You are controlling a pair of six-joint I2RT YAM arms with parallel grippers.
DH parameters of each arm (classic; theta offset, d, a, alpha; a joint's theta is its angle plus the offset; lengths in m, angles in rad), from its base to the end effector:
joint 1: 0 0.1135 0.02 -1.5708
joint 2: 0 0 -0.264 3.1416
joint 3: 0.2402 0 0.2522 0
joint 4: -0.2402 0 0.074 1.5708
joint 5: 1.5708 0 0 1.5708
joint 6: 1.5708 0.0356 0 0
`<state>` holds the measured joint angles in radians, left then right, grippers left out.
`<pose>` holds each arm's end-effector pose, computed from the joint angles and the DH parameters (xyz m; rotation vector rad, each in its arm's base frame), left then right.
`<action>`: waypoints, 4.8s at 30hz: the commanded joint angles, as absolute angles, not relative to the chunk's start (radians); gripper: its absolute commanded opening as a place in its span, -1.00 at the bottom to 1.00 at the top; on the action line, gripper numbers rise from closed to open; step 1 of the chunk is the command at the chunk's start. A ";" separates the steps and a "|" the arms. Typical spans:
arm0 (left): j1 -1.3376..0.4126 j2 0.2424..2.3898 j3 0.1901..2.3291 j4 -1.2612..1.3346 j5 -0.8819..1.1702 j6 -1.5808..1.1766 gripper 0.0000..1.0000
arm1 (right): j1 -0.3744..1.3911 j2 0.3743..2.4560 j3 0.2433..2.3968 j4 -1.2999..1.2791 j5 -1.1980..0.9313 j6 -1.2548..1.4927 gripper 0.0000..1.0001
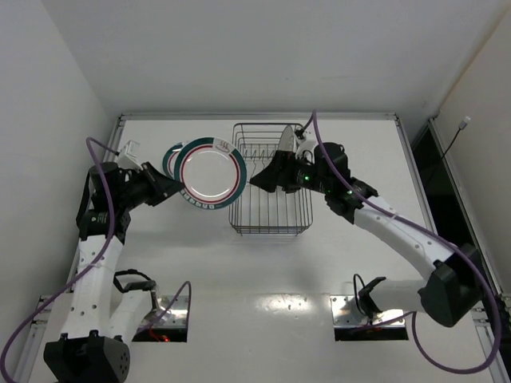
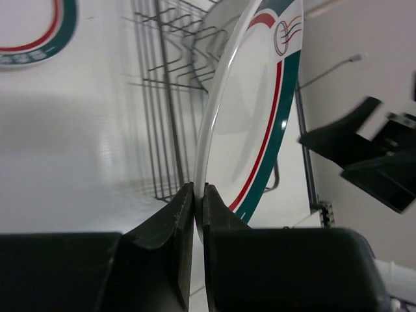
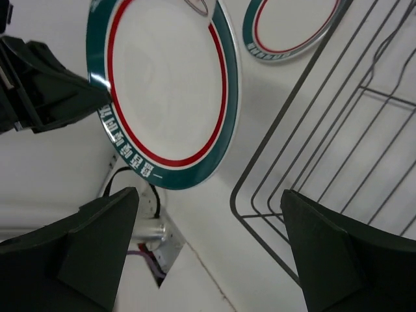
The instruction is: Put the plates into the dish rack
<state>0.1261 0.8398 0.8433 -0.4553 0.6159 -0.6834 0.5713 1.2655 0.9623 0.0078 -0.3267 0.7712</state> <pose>0.1824 0.0024 0.3259 -0.4274 2.0237 -0.9697 0.2423 0.1693 0.3181 -0.0440 2.0402 1.1949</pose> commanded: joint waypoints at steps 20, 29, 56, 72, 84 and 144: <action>0.046 0.836 0.919 -0.590 0.147 -0.531 0.66 | 0.581 1.169 1.136 -0.327 0.250 0.807 -1.00; -0.037 0.741 0.829 -0.630 -0.380 -0.540 0.98 | 0.644 1.432 1.448 -0.614 0.787 0.703 -1.00; -0.058 0.715 0.790 -0.595 -0.407 -0.540 0.98 | 0.673 1.882 1.689 -0.698 0.894 0.682 -1.00; -0.058 0.724 0.781 -0.595 -0.407 -0.540 0.98 | 0.765 1.984 1.812 -0.896 1.069 0.831 -1.00; -0.058 0.733 0.781 -0.595 -0.407 -0.540 0.98 | 0.755 2.060 1.940 -0.928 1.092 0.821 -1.00; 0.172 1.880 0.903 0.397 0.301 -1.043 -0.65 | 0.638 0.772 0.925 -0.643 0.198 0.732 -0.01</action>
<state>0.1764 1.8370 0.8505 0.2943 0.2943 -1.0489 0.6430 0.8062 0.9321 -0.6369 0.1936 0.7094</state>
